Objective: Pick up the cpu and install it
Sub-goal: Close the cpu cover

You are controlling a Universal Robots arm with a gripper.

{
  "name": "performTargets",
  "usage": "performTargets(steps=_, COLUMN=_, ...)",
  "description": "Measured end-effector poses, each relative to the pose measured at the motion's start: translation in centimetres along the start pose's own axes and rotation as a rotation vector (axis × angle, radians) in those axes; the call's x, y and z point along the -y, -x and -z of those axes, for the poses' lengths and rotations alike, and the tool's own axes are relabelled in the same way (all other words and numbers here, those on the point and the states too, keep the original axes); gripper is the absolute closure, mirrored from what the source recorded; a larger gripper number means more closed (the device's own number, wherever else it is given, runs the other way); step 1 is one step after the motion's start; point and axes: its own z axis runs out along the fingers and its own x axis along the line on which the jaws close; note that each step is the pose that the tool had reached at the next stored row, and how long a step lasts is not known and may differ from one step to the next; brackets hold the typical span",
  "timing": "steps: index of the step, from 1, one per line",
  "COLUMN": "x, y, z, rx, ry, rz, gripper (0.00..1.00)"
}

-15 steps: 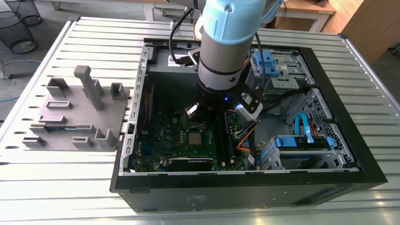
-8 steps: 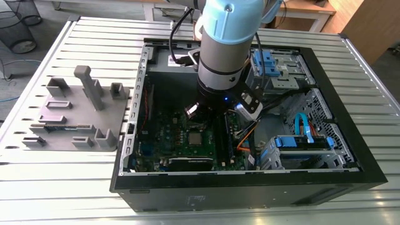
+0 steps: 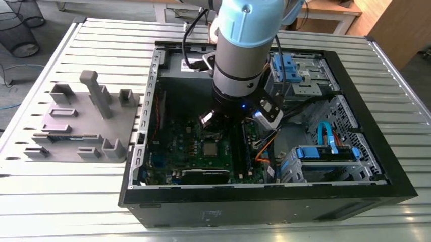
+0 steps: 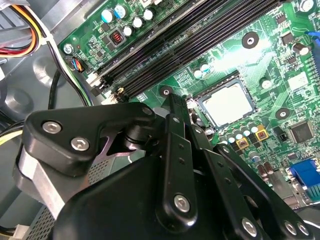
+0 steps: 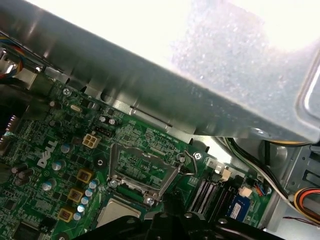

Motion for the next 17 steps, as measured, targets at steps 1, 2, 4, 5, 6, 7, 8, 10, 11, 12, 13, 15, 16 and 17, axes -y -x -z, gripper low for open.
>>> performTargets(steps=1, x=0.00, y=0.00, z=-0.04, rx=0.0001, ry=-0.0001, rz=0.000, gripper=0.89)
performTargets(steps=2, x=0.01, y=0.00, z=-0.08, rx=0.0001, ry=-0.0002, rz=0.000, gripper=0.89)
performTargets(steps=4, x=0.01, y=0.00, z=-0.13, rx=-0.0001, ry=-0.0004, rz=0.000, gripper=0.89)
performTargets(steps=5, x=0.03, y=0.05, z=-0.15, rx=-0.0001, ry=-0.0004, rz=0.000, gripper=0.89)
performTargets(steps=6, x=0.05, y=0.12, z=-0.19, rx=0.0001, ry=-0.0003, rz=0.000, gripper=0.89)
performTargets(steps=7, x=0.09, y=0.24, z=-0.24, rx=-0.0001, ry=-0.0005, rz=0.000, gripper=0.89)
performTargets(steps=8, x=0.12, y=0.40, z=-0.30, rx=-0.0001, ry=-0.0007, rz=0.000, gripper=0.89)
performTargets(steps=10, x=0.09, y=0.56, z=-0.47, rx=-0.0003, ry=-0.0011, rz=0.000, gripper=0.89)
performTargets(steps=11, x=0.04, y=0.58, z=-0.56, rx=-0.0004, ry=-0.0012, rz=0.000, gripper=0.89)
performTargets(steps=12, x=-0.01, y=0.61, z=-0.64, rx=-0.0005, ry=-0.0013, rz=0.000, gripper=0.89)
performTargets(steps=13, x=-0.07, y=0.64, z=-0.73, rx=-0.0004, ry=-0.0013, rz=0.000, gripper=0.89)
performTargets(steps=15, x=-0.16, y=0.68, z=-0.91, rx=-0.0003, ry=-0.0012, rz=0.000, gripper=0.89)
performTargets(steps=16, x=-0.20, y=0.70, z=-0.98, rx=-0.0004, ry=-0.0013, rz=0.000, gripper=0.89)
performTargets(steps=17, x=-0.23, y=0.71, z=-1.04, rx=-0.0004, ry=-0.0013, rz=0.000, gripper=0.89)
